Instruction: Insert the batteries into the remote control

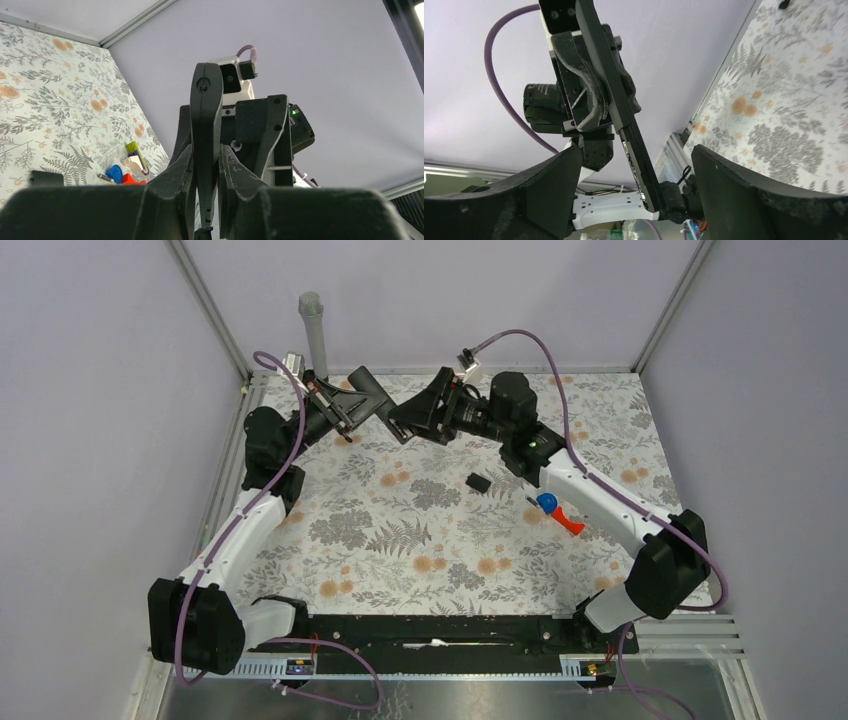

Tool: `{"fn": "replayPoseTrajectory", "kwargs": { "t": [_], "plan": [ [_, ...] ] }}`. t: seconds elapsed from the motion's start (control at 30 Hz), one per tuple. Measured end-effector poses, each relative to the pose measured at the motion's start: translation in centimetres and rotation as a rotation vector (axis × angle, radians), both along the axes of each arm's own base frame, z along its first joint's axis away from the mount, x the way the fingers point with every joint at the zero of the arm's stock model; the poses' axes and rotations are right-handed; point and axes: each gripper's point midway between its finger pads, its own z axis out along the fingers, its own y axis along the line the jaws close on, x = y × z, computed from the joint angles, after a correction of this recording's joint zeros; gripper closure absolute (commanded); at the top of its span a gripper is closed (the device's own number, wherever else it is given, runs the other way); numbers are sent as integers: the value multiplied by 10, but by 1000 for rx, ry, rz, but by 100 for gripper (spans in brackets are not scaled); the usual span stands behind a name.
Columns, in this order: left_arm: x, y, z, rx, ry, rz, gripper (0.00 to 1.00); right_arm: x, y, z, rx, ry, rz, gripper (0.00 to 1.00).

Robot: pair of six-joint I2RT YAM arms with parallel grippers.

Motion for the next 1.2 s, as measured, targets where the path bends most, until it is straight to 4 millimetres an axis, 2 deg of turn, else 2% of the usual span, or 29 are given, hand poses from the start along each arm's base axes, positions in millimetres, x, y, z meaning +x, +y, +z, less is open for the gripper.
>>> {"fn": "replayPoseTrajectory", "kwargs": {
  "t": [0.17, 0.27, 0.33, 0.43, 0.5, 0.57, 0.67, 0.77, 0.87, 0.97, 1.2],
  "plan": [
    [3, 2, -9, 37, 5, 15, 100, 13, -29, 5, -41, -110, -64, 11],
    [4, 5, -17, 75, 19, 37, 100, 22, -60, 3, -128, -181, -151, 13],
    [6, 8, -24, 105, 29, 56, 100, 31, -83, -7, -224, -207, -228, 16],
    [6, 14, -36, 162, 44, 92, 100, 48, -119, -44, -440, -202, -356, 25],
    [5, 18, -44, 204, 56, 116, 100, 56, -145, -83, -619, -170, -418, 34],
    [4, 22, -51, 243, 65, 137, 100, 56, -169, -127, -792, -118, -437, 39],
    [4, 27, -60, 294, 74, 162, 100, 46, -206, -196, -1058, -30, -425, 39],
    [3, 30, -65, 323, 78, 177, 100, 32, -239, -243, -1279, 14, -367, 35],
    [4, 32, -68, 341, 80, 186, 100, 28, -266, -269, -1440, 27, -288, 36],
    [3, 33, -71, 350, 88, 186, 100, 32, -280, -285, -1504, 56, -218, 37],
    [3, 35, -73, 360, 95, 188, 100, 54, -290, -306, -1519, 95, -160, 40]
  ]
}}
